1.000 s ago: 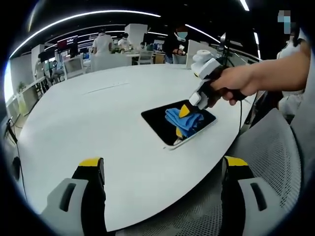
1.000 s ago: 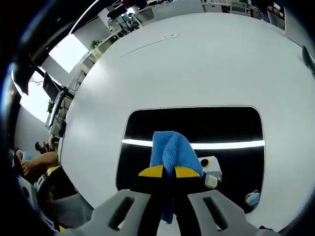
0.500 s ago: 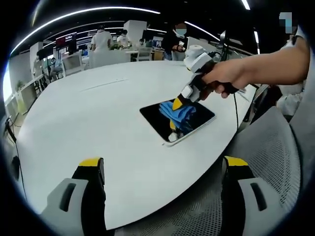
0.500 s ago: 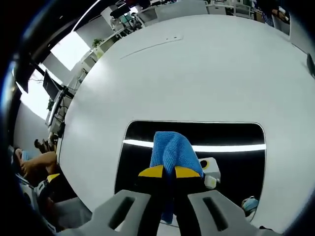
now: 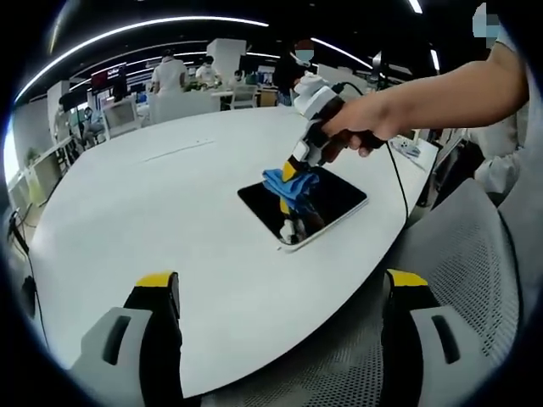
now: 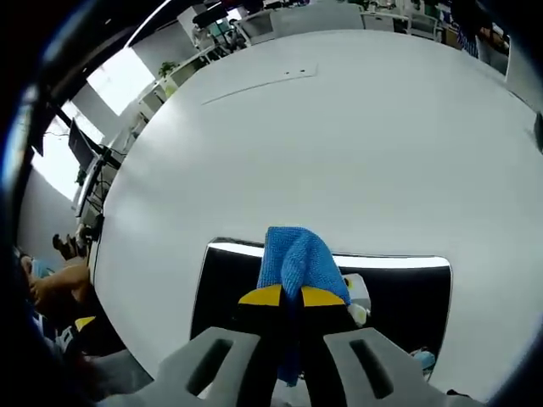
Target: Wipe the mirror surface with the cleaning cloth until all visible marks leave the cleaned area.
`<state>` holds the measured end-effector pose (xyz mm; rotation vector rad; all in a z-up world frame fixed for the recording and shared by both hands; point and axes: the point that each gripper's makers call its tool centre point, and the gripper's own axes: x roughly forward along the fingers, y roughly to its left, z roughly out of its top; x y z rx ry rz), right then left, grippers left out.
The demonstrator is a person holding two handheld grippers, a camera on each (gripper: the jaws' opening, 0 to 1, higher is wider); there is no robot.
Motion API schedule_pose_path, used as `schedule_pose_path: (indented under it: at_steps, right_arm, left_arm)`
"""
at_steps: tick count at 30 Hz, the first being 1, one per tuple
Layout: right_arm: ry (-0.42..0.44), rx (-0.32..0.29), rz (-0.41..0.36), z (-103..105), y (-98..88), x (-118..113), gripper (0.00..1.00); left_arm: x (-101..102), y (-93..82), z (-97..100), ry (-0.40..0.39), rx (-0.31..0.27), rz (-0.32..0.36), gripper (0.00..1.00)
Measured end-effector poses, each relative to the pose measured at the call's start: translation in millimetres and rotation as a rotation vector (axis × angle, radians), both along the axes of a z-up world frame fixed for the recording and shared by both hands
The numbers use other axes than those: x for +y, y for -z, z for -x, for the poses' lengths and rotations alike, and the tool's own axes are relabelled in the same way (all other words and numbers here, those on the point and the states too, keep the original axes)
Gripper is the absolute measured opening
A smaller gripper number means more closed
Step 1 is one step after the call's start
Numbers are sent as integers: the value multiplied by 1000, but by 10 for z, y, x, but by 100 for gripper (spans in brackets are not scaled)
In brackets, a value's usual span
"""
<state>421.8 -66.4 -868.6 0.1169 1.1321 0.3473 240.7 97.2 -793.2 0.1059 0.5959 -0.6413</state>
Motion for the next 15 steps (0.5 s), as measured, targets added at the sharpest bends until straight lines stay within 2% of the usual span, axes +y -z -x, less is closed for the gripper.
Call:
schedule_pose_path:
  at_steps: [15]
  right_arm:
    - [-25,-16,26,-121,-29,2,0]
  left_arm:
    - [92,-11,65,-29,-4,2,99]
